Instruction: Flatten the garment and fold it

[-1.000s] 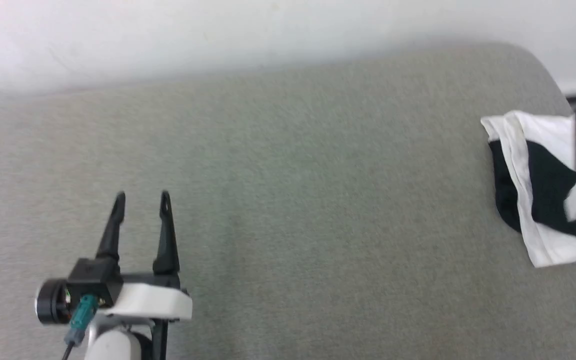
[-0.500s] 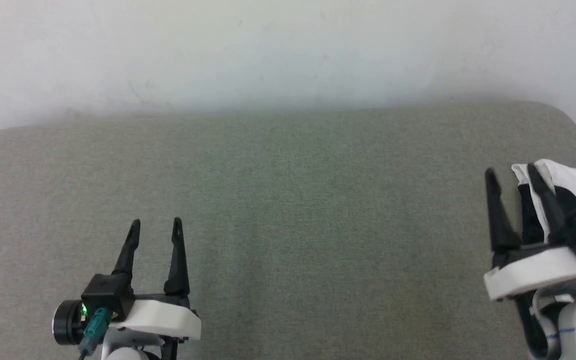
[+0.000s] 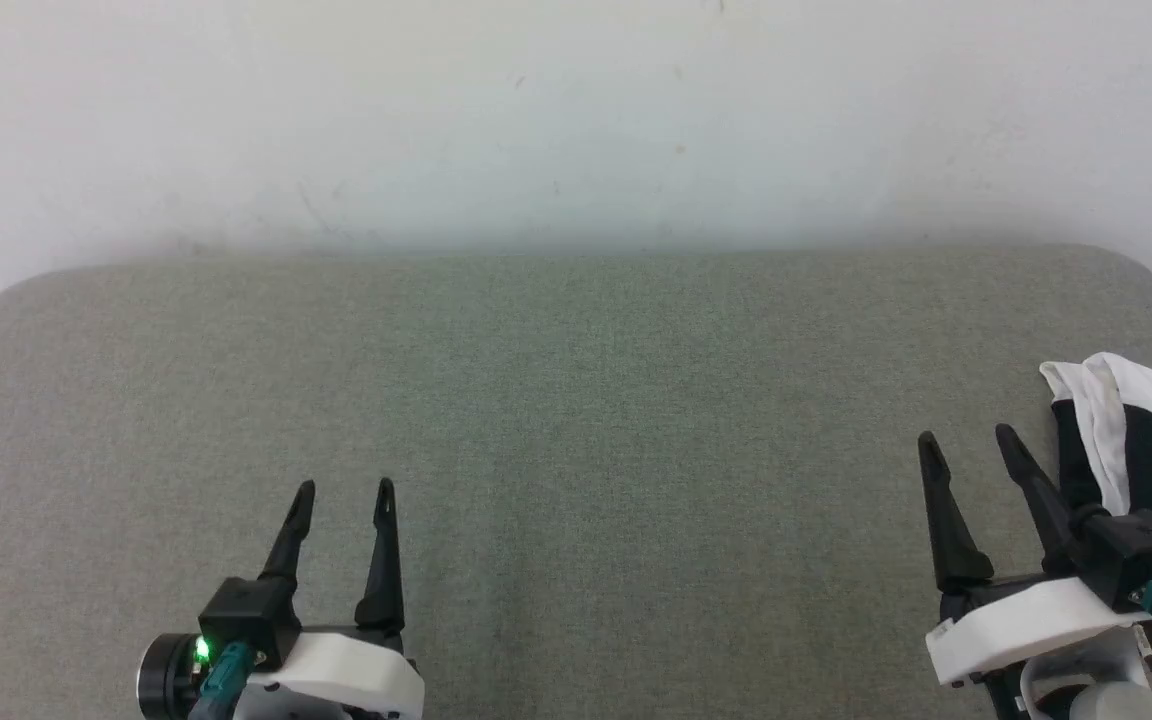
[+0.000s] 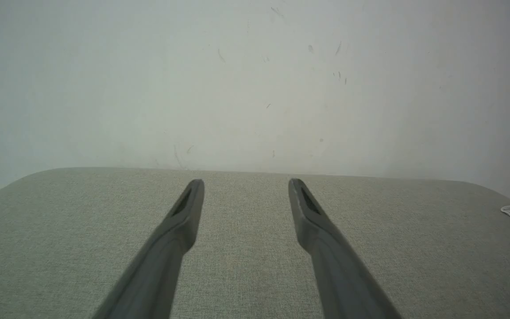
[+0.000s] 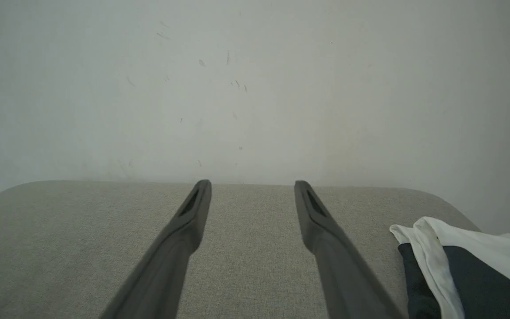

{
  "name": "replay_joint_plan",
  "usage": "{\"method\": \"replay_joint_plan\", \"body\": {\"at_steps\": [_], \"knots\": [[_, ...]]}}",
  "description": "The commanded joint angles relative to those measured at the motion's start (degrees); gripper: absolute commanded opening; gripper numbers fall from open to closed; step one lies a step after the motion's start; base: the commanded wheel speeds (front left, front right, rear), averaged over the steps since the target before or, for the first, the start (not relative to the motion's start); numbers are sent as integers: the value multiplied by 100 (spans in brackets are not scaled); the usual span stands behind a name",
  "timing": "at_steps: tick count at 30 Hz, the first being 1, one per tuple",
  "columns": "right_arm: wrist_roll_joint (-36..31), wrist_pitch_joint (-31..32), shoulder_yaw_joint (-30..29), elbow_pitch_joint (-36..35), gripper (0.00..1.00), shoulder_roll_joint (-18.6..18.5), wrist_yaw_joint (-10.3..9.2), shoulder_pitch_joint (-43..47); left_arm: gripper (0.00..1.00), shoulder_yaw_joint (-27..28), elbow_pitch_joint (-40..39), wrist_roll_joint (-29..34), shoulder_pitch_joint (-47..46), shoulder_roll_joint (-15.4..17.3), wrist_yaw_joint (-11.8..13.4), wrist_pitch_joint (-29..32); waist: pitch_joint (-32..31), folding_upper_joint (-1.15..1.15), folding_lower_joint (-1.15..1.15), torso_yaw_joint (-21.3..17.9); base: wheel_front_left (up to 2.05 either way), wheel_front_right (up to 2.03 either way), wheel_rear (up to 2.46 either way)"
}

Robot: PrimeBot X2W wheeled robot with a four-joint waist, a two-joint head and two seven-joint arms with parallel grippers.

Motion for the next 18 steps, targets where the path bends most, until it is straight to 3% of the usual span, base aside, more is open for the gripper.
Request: {"method": "replay_joint_plan", "body": {"at_steps": [1,15,16,18], "knots": [[36,-36,3,13,100,23,-12,75,100,0,26,-42,61,-24,2,-27,-5,-1,0,-5,0,0,0],[218,-52,90,121,100,25,-12,126,100,47,115,-116,88,-29,45,-27,-35,-1,0,-23,0,0,0],[195,-40,70,105,0,1,0,65,0,28,100,-68,22,-1,7,2,-35,-1,0,-23,0,0,0],[189,-38,62,100,0,-2,0,63,0,22,99,-66,21,2,5,12,-35,-1,0,-24,0,0,0]]}}
